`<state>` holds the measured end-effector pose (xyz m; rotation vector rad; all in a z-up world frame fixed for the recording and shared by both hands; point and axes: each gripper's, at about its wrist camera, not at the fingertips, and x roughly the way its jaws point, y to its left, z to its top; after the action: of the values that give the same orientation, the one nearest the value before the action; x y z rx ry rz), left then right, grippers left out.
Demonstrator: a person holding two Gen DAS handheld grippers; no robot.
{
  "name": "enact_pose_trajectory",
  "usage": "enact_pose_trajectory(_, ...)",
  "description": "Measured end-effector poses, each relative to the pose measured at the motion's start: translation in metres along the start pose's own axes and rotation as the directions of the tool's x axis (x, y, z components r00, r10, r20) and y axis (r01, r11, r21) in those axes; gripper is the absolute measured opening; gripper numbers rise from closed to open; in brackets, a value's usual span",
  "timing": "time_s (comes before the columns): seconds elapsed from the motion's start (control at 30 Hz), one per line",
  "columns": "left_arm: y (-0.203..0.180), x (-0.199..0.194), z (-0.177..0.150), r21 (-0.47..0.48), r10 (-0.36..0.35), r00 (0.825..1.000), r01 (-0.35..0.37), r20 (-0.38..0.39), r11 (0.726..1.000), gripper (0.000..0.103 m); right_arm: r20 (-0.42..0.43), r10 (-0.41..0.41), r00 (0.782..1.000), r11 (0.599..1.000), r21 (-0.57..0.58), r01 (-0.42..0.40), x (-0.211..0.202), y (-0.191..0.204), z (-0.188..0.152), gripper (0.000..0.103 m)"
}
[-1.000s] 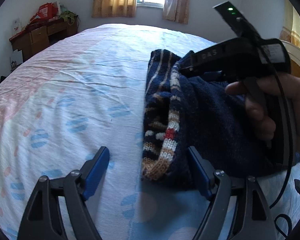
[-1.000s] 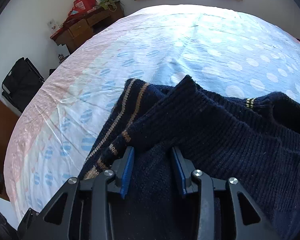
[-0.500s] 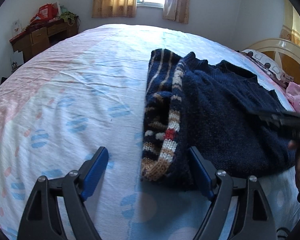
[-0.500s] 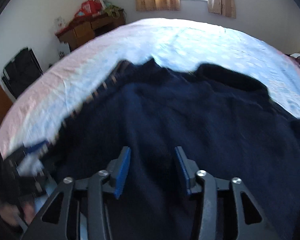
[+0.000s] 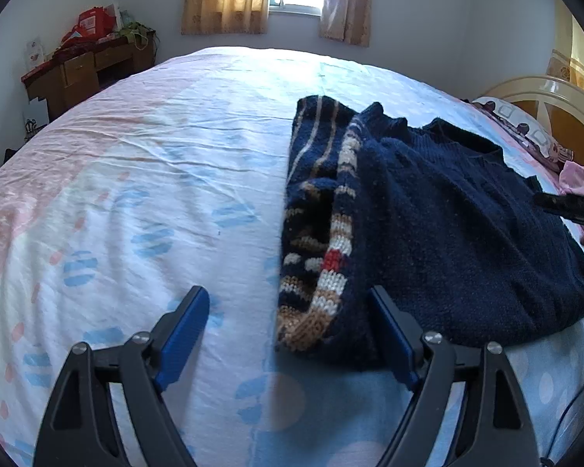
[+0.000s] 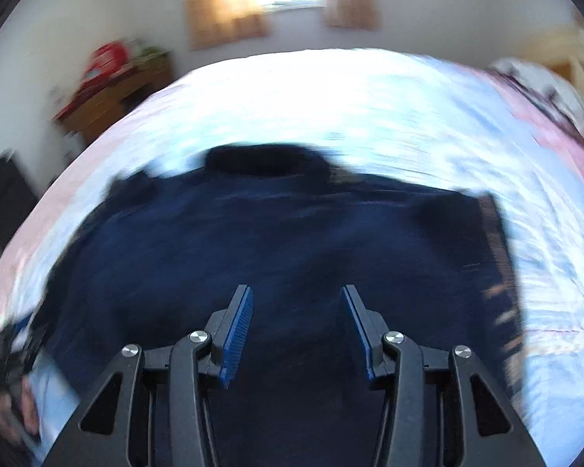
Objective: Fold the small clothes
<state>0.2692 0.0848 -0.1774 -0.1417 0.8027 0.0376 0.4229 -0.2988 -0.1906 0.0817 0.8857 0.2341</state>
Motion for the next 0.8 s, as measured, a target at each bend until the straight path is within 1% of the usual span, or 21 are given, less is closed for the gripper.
enact_pose_trajectory(0.07, -0.001, 0.000, -0.001, 0.002, 0.005, 1.000, -0.005, -0.001, 1.000, 0.087, -0.021, -0.007, 1.000, 0.998, 0.068, 0.008, 0.014, -0.034, 0.014, 0.048)
enact_pose_trajectory(0.1, -0.002, 0.000, -0.001, 0.002, 0.007, 1.000, -0.007, -0.001, 1.000, 0.087, -0.043, 0.006, 0.999, 0.996, 0.094, -0.002, 0.021, -0.044, 0.018, 0.048)
enact_pose_trajectory(0.13, -0.002, 0.000, -0.001, 0.003, 0.008, 1.000, -0.008, -0.001, 1.000, 0.087, -0.069, 0.042, 0.997, 0.992, 0.122, -0.033, 0.031, -0.056, 0.024, 0.047)
enact_pose_trajectory(0.17, -0.003, 0.001, -0.001, 0.003, 0.009, 1.000, -0.009, -0.001, 1.000, 0.087, -0.054, 0.032, 0.998, 0.991, 0.130, -0.024, 0.029, -0.061, 0.028, 0.046)
enact_pose_trajectory(0.23, -0.002, 0.001, -0.001, 0.000, 0.007, 1.000, -0.007, -0.003, 1.000, 0.087, -0.039, -0.055, 0.998, 0.986, 0.154, 0.060, 0.029, -0.069, 0.032, 0.046)
enact_pose_trajectory(0.27, -0.003, 0.001, -0.001, -0.001, 0.005, 1.000, -0.005, -0.002, 1.000, 0.087, -0.033, -0.031, 0.999, 0.981, 0.191, 0.037, 0.028, -0.073, 0.030, 0.045)
enact_pose_trajectory(0.33, -0.001, 0.000, 0.000, -0.004, -0.001, 1.000, 0.001, -0.002, 1.000, 0.087, -0.022, -0.040, 0.999, 0.983, 0.181, 0.043, 0.024, -0.069, 0.024, 0.045)
enact_pose_trajectory(0.4, 0.002, -0.004, 0.000, -0.016, -0.014, 1.000, 0.014, -0.006, 1.000, 0.087, -0.002, -0.069, 0.998, 0.991, 0.116, 0.069, 0.014, -0.052, 0.017, 0.047)
enact_pose_trajectory(0.43, 0.006, -0.006, 0.002, -0.026, -0.024, 1.000, 0.024, -0.012, 0.999, 0.088, 0.022, -0.091, 0.996, 0.994, 0.065, 0.089, 0.006, -0.038, 0.011, 0.047)
enact_pose_trajectory(0.47, 0.008, -0.008, 0.003, -0.036, -0.033, 0.999, 0.033, -0.011, 0.999, 0.088, 0.035, -0.093, 0.995, 0.995, 0.035, 0.092, -0.002, -0.030, 0.008, 0.047)
enact_pose_trajectory(0.53, 0.016, -0.013, 0.007, -0.054, -0.043, 0.999, 0.043, -0.002, 0.998, 0.088, 0.056, -0.074, 0.996, 0.997, -0.024, 0.075, -0.017, -0.007, -0.001, 0.047)
enact_pose_trajectory(0.63, 0.029, -0.017, 0.015, -0.051, -0.038, 0.999, 0.038, 0.002, 0.998, 0.088, 0.079, -0.023, 0.997, 0.991, -0.127, 0.032, -0.034, 0.037, -0.016, 0.047)
enact_pose_trajectory(0.73, 0.036, -0.023, 0.024, -0.022, -0.032, 0.999, 0.032, 0.022, 0.999, 0.091, 0.085, 0.031, 0.996, 0.968, -0.251, -0.009, -0.047, 0.090, -0.036, 0.048)
enact_pose_trajectory(0.8, 0.040, -0.027, 0.029, 0.001, 0.010, 0.999, -0.010, 0.040, 1.000, 0.091, 0.091, 0.060, 0.994, 0.939, -0.344, -0.025, -0.054, 0.128, -0.052, 0.048)
